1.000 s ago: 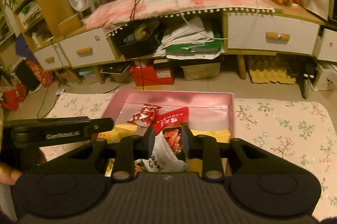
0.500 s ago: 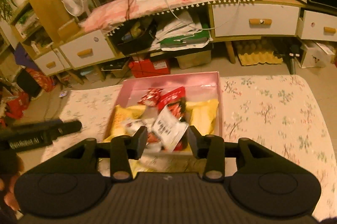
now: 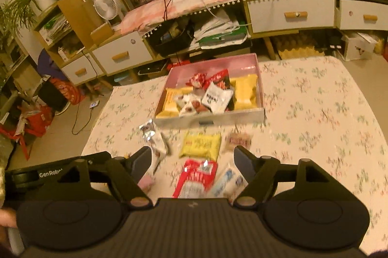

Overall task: Organize snacks
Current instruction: 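Withdraw both grippers from the box back over the loose snacks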

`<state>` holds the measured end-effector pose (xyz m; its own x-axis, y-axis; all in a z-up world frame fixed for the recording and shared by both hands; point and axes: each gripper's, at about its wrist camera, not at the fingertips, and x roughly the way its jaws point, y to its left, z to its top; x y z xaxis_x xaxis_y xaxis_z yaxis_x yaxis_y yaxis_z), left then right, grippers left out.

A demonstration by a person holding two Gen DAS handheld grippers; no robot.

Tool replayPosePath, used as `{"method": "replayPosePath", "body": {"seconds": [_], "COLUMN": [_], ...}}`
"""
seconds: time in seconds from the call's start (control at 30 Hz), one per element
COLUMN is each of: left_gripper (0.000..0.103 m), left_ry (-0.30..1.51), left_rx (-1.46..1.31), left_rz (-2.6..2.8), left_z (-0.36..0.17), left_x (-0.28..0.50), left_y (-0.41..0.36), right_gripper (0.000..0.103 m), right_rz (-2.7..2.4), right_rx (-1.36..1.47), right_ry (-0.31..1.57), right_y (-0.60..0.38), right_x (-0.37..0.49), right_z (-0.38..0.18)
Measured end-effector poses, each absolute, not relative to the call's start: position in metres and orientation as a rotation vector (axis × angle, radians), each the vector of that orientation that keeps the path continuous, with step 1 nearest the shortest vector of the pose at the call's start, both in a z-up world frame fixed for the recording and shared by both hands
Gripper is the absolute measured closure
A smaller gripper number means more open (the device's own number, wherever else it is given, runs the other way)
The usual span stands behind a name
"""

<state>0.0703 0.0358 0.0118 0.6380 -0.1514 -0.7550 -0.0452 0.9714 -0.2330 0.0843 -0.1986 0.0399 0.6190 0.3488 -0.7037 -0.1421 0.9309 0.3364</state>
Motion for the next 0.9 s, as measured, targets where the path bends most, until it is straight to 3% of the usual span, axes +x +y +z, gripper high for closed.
{"method": "replayPosePath", "body": {"seconds": [0.43, 0.63, 0.9], "left_gripper": [0.017, 0.011, 0.008], "left_ry": [0.875, 0.875, 0.977], "left_rx": [-0.172, -0.146, -0.093], "left_rz": [-0.053, -0.072, -0.039], "left_z": [0.017, 0.016, -0.016], "left_x": [0.0, -0.004, 0.018], "left_y": [0.029, 0.038, 0.071], "right_gripper": [0.03, 0.027, 0.027], "right_rz": [0.258, 0.224, 0.208], "right_rx": [0.274, 0.196, 0.129], "right_ry": [0.881, 0.868, 0.921], "right_y": [-0.206, -0.204, -0.191], "right_x": [0.018, 0.008, 0.033], "right_z": [0.045, 0.058, 0.033]}}
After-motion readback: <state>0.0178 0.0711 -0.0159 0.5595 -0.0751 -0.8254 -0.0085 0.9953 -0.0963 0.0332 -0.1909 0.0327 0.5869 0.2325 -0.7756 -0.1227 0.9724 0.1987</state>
